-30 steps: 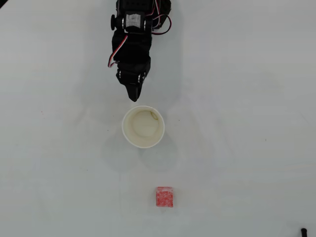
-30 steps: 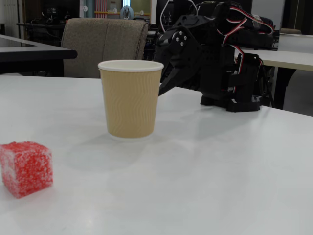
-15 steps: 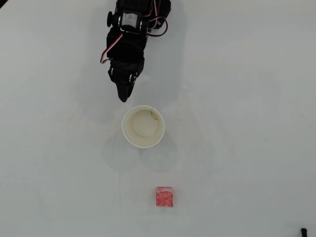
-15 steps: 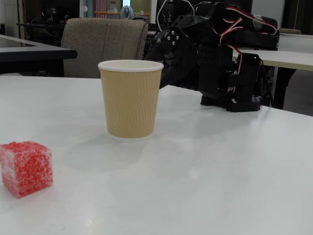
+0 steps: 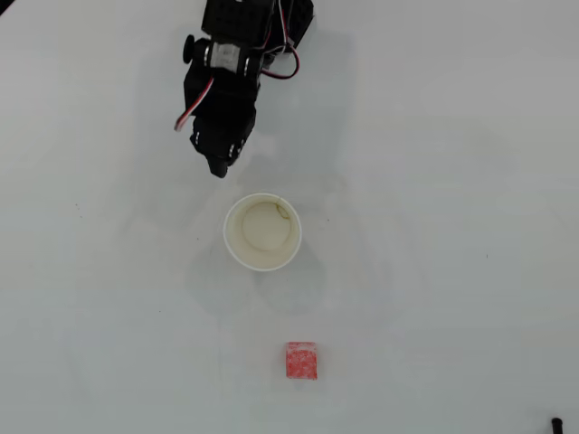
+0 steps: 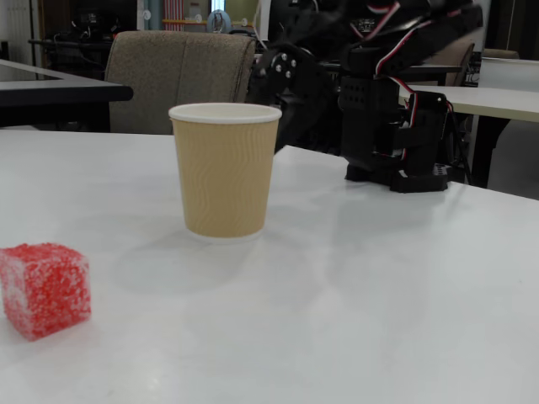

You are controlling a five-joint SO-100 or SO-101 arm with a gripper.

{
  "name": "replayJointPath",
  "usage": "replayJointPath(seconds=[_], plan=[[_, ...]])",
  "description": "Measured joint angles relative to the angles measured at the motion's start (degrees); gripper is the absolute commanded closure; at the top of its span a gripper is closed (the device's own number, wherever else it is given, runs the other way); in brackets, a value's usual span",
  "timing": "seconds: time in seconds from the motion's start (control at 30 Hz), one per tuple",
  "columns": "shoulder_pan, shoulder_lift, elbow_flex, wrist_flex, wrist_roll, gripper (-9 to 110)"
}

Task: Grasp a red cube and put it in the cup.

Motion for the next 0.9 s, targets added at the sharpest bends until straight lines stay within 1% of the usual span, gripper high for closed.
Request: replayJointPath(seconds=[0.1, 0.2, 0.47, 0.67, 0.9], plan=[[1.49, -5.89, -4.75, 0.00, -3.08, 101], [0.79, -10.63, -8.53, -0.88, -6.68, 101], [2.37, -22.32, -18.02, -2.90, -9.40, 101], [3.08, -32.08, -27.16, -4.04, -13.97, 101], [2.90, -36.39, -29.88, -10.02, -27.95, 101]])
